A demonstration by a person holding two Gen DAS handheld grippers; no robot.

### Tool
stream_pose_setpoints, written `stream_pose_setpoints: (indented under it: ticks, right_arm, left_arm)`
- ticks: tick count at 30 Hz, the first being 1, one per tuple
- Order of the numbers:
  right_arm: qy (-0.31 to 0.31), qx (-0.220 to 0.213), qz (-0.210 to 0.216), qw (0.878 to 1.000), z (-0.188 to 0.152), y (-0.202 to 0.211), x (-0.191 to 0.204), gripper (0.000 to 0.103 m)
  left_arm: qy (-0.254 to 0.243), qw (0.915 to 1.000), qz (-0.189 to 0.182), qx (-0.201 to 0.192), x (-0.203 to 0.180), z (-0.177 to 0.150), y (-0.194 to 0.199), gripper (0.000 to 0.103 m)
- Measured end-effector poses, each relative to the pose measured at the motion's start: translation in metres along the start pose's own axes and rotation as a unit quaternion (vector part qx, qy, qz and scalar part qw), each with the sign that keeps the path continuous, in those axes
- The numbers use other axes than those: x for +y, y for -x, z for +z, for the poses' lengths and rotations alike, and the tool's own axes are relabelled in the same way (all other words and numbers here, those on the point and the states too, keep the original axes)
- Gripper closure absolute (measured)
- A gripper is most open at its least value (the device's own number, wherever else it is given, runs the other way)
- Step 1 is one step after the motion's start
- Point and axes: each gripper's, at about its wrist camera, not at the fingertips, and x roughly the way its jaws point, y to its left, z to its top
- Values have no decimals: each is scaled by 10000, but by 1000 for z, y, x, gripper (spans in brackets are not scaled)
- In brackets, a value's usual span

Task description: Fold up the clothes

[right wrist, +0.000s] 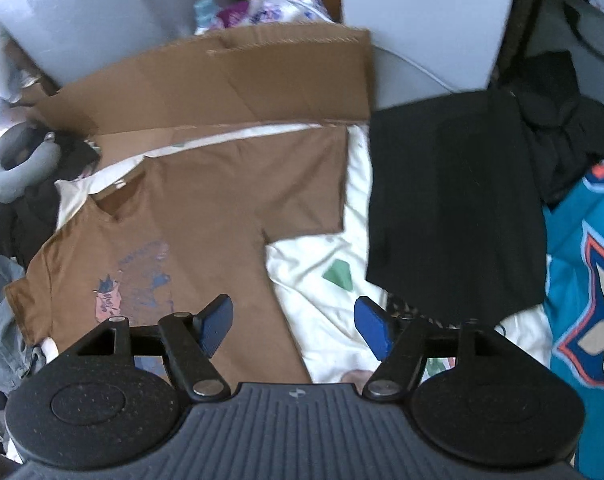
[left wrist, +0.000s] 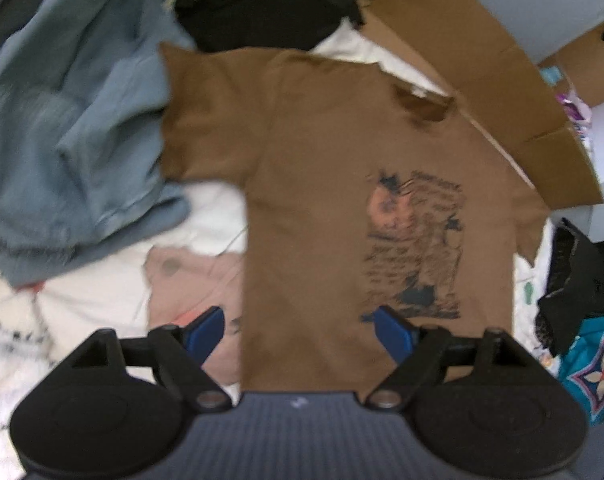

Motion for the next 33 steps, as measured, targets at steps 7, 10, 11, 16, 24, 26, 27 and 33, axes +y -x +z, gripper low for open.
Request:
stream_pose_setpoints:
  ticks: [7,10,11,16,24,26,27,33]
  right_arm:
    - [49,-145,54,9999,7,-6,10,29]
    - [70,-186,87,9998,9,-10,13,29]
    - [51,-200,118,9997,9,-13,13,29]
    - [37,-294,170,9994,10,-26,12,29]
    - [261,-596,440,9969,5,-52,9,30]
    - [295,-696,438,9962,4,-60,7,30]
    - [282,-734,449,9959,4,-65,6,32]
    - [326,-924,380,9945,5,-102,-2,51]
  left_arm:
    - [-523,9986,-38,-43,-59,46,4,19]
    - [-731,9973,-42,-114,-86,68,5,19]
    - [-783,9968,-47,-149,-95,75,5,19]
    - [-954,9947,-82,-377,-133,102,3,18]
    - [-1073,9925,-216,-547,-173,130,-29,19]
    - [-1119,9917,-290,-559,-183,135,-40,20]
    - [-1184,9907,-315,-590,-188,137,-47,22]
    - [-1318,9867,-548,-773,-211,156,-91,36]
